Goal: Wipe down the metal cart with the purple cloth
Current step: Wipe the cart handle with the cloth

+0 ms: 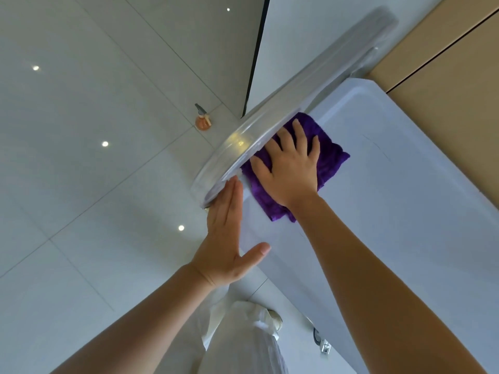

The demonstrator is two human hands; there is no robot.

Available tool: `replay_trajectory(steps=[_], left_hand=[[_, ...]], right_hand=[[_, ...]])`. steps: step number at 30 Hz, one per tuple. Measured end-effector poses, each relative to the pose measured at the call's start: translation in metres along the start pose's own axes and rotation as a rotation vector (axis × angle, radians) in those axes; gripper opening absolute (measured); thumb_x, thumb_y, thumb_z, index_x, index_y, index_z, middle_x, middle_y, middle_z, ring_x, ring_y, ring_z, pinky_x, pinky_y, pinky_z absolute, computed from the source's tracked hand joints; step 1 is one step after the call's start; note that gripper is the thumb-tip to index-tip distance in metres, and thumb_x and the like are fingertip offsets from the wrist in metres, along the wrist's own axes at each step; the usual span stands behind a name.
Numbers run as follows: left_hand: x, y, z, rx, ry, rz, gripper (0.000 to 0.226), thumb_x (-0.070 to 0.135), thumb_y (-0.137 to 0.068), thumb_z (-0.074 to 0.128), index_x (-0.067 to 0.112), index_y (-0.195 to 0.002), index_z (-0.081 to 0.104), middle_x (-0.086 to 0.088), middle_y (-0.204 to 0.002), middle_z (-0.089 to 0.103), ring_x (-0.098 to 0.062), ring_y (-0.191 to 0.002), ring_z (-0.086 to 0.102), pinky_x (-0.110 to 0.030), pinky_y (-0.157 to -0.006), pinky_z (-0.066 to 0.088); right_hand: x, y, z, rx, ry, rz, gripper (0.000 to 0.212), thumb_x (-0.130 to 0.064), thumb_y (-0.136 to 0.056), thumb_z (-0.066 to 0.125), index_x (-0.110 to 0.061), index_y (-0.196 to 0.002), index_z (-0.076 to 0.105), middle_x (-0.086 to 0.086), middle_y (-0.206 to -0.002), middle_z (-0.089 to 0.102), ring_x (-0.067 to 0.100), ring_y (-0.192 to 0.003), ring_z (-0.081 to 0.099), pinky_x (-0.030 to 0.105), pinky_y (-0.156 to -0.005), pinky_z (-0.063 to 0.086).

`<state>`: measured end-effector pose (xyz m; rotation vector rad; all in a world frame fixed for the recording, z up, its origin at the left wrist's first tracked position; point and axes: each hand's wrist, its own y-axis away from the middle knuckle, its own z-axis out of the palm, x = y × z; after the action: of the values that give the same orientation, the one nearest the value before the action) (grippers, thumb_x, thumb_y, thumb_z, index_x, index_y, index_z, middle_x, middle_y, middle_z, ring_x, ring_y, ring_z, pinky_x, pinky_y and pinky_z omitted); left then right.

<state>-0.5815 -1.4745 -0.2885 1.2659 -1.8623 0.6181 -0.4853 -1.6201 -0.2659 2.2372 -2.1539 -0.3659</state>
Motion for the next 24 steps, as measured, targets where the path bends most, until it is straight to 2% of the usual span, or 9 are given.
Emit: replay_trajectory(steps=[5,8,10,12,14,16,19,22,24], left_hand=[[0.007,-0.004,-0.009,0.044,0.235,-0.005,0.092,0.079,-0.080,0.020,0.020,-0.145,-0.008,0.022,-0.153,-0.007,-0.006,-0.144,-0.004,-0.019,-0.115,0.006],[0.011,-0.006,-0.018,0.031,0.334,-0.019,0.092,0.080,-0.079,0.022,0.021,-0.144,-0.005,0.021,-0.151,-0.002,-0.001,-0.143,-0.002,-0.015,-0.113,0.007],[0.011,-0.005,-0.022,0.023,0.317,-0.009,0.090,0.078,-0.081,0.023,0.018,-0.144,0.001,0.017,-0.151,0.004,0.003,-0.142,0.001,-0.011,-0.112,0.009],[0.010,-0.003,-0.027,0.010,0.322,-0.019,0.081,0.069,-0.085,0.030,0.017,-0.144,0.010,0.008,-0.153,0.014,0.003,-0.141,0.007,-0.014,-0.113,0.014],[0.008,-0.002,-0.033,-0.017,0.362,-0.036,0.070,0.058,-0.085,0.037,0.020,-0.141,0.021,0.000,-0.152,0.023,-0.004,-0.142,0.016,-0.022,-0.115,0.019],[0.003,-0.003,-0.040,-0.054,0.378,-0.027,0.065,0.057,-0.087,0.037,0.019,-0.139,0.028,-0.002,-0.150,0.030,-0.008,-0.141,0.021,-0.023,-0.114,0.021],[-0.002,-0.004,-0.047,-0.134,0.319,0.026,0.077,0.069,-0.086,0.030,0.014,-0.139,0.030,-0.001,-0.148,0.033,-0.009,-0.141,0.023,-0.019,-0.113,0.022],[-0.005,-0.003,-0.050,-0.182,0.191,0.081,0.072,0.069,-0.088,0.028,0.017,-0.138,0.033,0.001,-0.149,0.032,-0.011,-0.141,0.023,-0.019,-0.113,0.022],[-0.007,-0.003,-0.051,-0.218,0.065,0.139,0.069,0.065,-0.091,0.023,0.016,-0.137,0.037,0.002,-0.150,0.030,-0.012,-0.142,0.021,-0.015,-0.112,0.020]], right_hand=[[-0.023,0.038,0.009,-0.048,0.009,-0.049,0.063,-0.056,-0.090,0.014,-0.031,-0.144,0.033,-0.001,-0.157,0.020,0.030,-0.145,0.003,0.057,-0.112,-0.002],[-0.035,0.063,0.017,-0.109,0.059,-0.083,0.064,-0.056,-0.090,0.008,-0.033,-0.149,0.015,-0.002,-0.159,0.002,0.030,-0.145,-0.007,0.056,-0.111,-0.008],[-0.042,0.077,0.025,-0.114,0.060,-0.076,0.063,-0.054,-0.091,0.011,-0.030,-0.150,0.009,-0.002,-0.159,-0.001,0.030,-0.145,-0.008,0.056,-0.111,-0.008],[-0.049,0.085,0.031,-0.080,0.059,-0.034,0.063,-0.052,-0.093,0.019,-0.027,-0.150,0.014,0.000,-0.159,0.009,0.032,-0.146,0.002,0.057,-0.111,-0.001],[-0.059,0.094,0.034,-0.014,0.059,0.050,0.061,-0.049,-0.092,0.023,-0.023,-0.147,0.027,0.003,-0.155,0.025,0.034,-0.142,0.021,0.059,-0.110,0.015],[-0.071,0.101,0.034,0.031,0.036,0.126,0.061,-0.047,-0.090,0.022,-0.018,-0.142,0.039,0.005,-0.149,0.037,0.035,-0.137,0.033,0.059,-0.105,0.027],[-0.082,0.110,0.035,0.018,0.009,0.198,0.063,-0.047,-0.090,0.021,-0.015,-0.139,0.043,0.008,-0.146,0.041,0.036,-0.135,0.037,0.059,-0.104,0.029],[-0.083,0.115,0.039,-0.016,0.019,0.212,0.064,-0.049,-0.090,0.022,-0.014,-0.137,0.046,0.008,-0.146,0.042,0.036,-0.135,0.036,0.059,-0.104,0.031],[-0.081,0.118,0.041,-0.034,0.044,0.207,0.064,-0.051,-0.089,0.022,-0.015,-0.135,0.047,0.008,-0.146,0.042,0.035,-0.135,0.037,0.059,-0.103,0.032]])
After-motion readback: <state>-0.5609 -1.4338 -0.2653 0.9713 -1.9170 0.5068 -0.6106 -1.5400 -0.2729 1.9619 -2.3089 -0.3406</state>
